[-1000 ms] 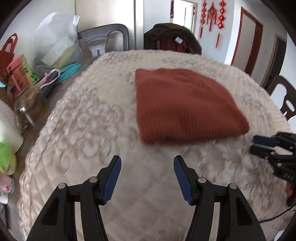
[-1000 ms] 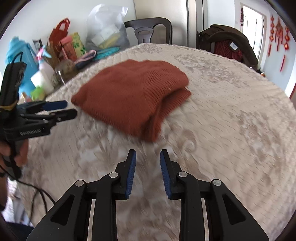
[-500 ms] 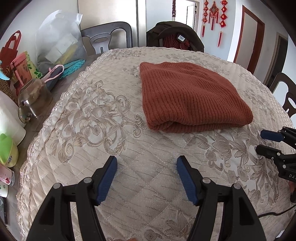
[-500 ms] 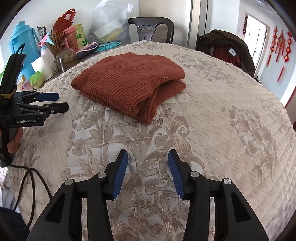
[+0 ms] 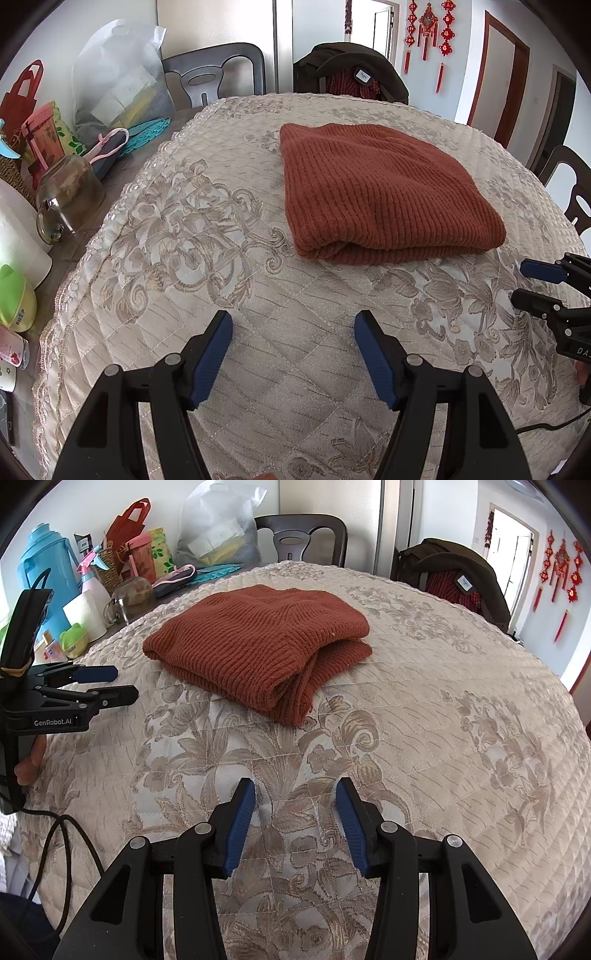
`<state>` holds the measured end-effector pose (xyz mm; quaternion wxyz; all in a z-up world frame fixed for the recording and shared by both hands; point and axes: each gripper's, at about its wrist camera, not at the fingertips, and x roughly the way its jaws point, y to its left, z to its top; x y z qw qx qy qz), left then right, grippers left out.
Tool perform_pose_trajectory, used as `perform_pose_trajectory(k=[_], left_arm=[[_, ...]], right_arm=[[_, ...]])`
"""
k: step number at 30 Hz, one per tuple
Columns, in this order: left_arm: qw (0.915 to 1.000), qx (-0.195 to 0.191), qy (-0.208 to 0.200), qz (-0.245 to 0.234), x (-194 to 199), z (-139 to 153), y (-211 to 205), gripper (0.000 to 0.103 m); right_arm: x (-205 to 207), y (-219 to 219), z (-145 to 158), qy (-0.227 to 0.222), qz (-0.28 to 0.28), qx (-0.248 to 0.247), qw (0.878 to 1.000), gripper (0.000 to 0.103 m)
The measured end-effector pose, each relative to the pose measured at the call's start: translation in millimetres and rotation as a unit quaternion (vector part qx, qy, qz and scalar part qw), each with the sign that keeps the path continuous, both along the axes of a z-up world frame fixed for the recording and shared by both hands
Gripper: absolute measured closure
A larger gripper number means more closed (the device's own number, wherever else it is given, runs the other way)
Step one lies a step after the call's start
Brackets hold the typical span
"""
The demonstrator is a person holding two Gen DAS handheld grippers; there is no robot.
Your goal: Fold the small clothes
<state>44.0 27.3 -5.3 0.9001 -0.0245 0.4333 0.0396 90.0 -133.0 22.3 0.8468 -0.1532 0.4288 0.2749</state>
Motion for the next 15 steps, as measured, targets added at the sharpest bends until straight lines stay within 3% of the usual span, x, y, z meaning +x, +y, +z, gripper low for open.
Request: perform_pose_trajectory(k=[15], left_arm=[[1.0,-0.001,0.0,0.002,0.1,-0.8,1.7,0.029]], right_arm=[[0.3,-0.7,0.1,0.002,0.0,0.002,1.0,0.056]])
